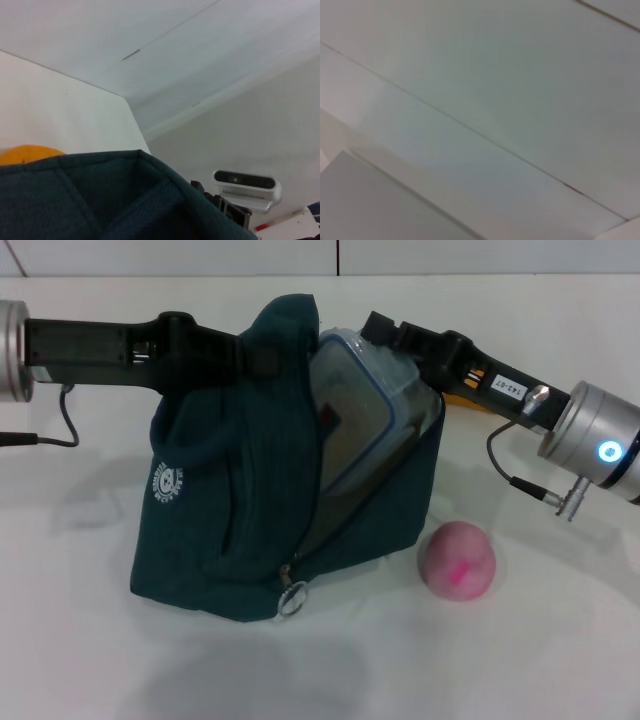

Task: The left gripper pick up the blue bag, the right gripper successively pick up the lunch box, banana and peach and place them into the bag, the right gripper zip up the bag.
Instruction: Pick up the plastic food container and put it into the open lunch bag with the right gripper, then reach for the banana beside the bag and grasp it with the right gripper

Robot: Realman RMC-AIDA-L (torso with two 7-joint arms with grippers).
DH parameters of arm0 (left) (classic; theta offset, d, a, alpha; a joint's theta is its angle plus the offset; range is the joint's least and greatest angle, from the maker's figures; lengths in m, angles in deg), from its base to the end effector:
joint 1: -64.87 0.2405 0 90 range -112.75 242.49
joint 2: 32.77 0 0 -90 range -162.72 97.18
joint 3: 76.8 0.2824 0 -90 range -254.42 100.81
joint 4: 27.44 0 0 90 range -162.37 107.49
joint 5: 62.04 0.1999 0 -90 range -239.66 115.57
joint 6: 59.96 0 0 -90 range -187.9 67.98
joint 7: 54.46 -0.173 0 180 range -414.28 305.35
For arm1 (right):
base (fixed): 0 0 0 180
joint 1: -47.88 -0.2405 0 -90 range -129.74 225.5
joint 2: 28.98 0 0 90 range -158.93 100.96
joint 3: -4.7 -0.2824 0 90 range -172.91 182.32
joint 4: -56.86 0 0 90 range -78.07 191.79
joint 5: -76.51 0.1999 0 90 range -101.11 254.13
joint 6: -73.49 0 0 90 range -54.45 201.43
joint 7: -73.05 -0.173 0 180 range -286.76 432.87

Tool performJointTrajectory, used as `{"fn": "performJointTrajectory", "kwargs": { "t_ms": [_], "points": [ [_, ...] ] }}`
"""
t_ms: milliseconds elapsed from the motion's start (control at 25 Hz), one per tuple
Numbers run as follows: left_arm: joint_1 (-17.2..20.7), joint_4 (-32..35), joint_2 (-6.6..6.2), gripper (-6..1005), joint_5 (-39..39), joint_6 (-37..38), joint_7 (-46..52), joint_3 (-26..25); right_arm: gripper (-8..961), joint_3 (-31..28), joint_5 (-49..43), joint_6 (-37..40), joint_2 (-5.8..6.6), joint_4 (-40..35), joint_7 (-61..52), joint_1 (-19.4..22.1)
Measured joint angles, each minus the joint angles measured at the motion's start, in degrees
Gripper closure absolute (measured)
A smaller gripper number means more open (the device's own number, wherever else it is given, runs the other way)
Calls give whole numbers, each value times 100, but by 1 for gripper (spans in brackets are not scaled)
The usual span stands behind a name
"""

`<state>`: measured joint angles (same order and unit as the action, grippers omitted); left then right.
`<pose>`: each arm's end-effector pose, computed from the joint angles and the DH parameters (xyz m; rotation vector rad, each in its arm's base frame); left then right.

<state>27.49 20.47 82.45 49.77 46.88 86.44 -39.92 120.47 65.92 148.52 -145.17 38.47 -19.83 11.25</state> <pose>-0.1956 0.3570 0.0251 2.3957 1.5749 0.8092 0.1702 0.3715 -0.0794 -2.2971 1.4618 1.5662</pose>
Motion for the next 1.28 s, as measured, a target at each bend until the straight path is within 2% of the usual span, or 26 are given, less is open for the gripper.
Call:
{"fn": "performJointTrajectory", "kwargs": {
  "t_ms": [200, 600, 880, 1000, 1120, 1280],
  "points": [
    [-6, -82, 4, 959, -2, -11, -35, 3, 782, 150, -4, -26, 0, -20, -11, -118],
    [-15, -136, -7, 960, -3, -123, -142, -25, 758, 208, -2, 9, 0, -225, 113, -62],
    [41, -139, -59, 960, -60, -182, -161, -42, 501, -80, 21, 256, 72, -161, 125, 116],
    [67, -126, -66, 960, -63, -182, -167, -41, 413, -379, -118, 547, 201, -142, 282, 258],
    [125, -112, -105, 960, -64, -182, -167, -41, 325, -747, -505, 905, 440, -186, 518, 300],
    [139, -105, -130, 960, -64, -182, -143, -41, 217, -1486, -1513, 789, 813, -503, 520, 355]
  ]
}}
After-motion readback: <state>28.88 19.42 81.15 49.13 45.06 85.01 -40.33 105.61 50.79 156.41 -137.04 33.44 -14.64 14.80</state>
